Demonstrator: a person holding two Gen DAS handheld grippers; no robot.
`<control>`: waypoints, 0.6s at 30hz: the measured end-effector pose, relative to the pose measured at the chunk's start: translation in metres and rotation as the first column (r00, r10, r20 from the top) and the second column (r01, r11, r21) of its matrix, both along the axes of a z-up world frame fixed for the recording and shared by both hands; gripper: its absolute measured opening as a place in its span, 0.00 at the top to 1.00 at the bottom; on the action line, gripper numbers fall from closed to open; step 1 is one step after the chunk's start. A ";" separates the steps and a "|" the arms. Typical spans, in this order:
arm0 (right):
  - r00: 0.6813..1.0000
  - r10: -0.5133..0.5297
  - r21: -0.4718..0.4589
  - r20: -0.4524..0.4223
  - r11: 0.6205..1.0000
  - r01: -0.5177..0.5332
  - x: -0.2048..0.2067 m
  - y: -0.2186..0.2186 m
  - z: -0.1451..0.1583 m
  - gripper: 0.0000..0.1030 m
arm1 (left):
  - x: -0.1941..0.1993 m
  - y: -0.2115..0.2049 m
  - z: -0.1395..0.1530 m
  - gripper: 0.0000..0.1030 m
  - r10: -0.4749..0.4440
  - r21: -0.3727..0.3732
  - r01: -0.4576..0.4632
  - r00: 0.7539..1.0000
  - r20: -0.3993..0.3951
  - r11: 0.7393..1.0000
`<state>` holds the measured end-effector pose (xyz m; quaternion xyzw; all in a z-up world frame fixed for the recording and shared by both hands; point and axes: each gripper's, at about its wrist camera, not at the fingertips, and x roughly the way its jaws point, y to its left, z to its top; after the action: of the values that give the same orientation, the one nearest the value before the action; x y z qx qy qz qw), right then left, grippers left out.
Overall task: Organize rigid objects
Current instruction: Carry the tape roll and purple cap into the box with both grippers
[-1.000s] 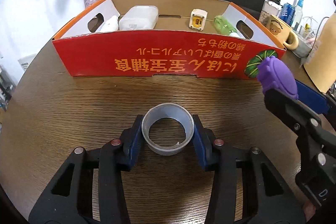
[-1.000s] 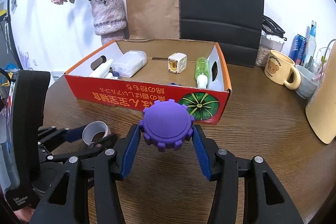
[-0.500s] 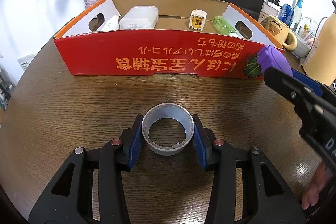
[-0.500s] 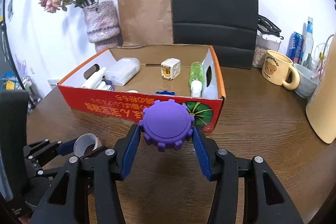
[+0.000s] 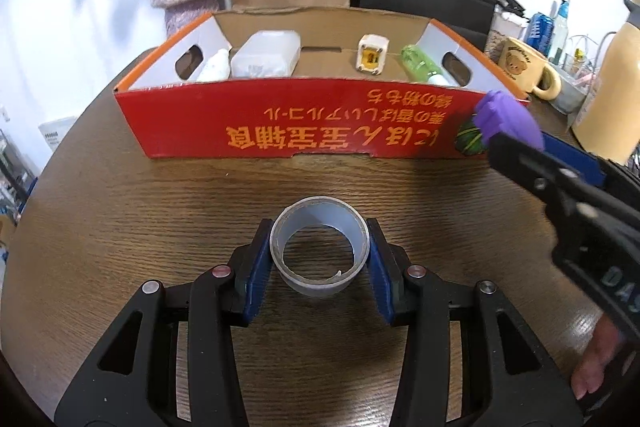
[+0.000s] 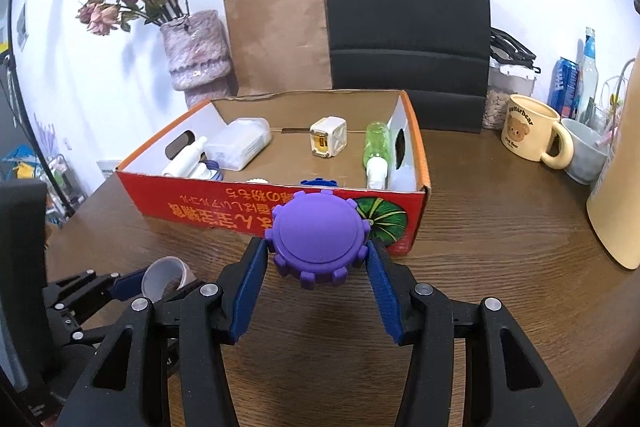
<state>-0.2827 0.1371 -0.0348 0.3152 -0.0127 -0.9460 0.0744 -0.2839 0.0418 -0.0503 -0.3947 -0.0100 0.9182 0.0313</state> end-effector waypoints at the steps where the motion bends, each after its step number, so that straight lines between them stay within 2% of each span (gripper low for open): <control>1: 1.000 -0.004 0.004 -0.003 1.000 0.004 0.001 0.000 0.000 0.46 | 0.001 0.000 0.002 0.61 -0.004 0.001 0.004 1.000 -0.005 1.000; 8: 0.999 -0.017 0.026 -0.038 1.000 0.018 0.006 -0.002 0.006 0.46 | 0.008 -0.008 0.018 0.61 -0.002 0.019 0.003 0.999 -0.051 1.000; 18: 0.994 -0.007 0.036 -0.107 0.999 0.011 0.007 -0.018 0.023 0.46 | 0.006 -0.027 0.052 0.61 0.046 0.028 -0.042 0.986 -0.163 0.999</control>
<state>-0.2757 0.1193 -0.0115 0.2656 0.0072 -0.9619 0.0651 -0.2777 0.0151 0.0018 -0.3172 -0.0276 0.9478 0.0165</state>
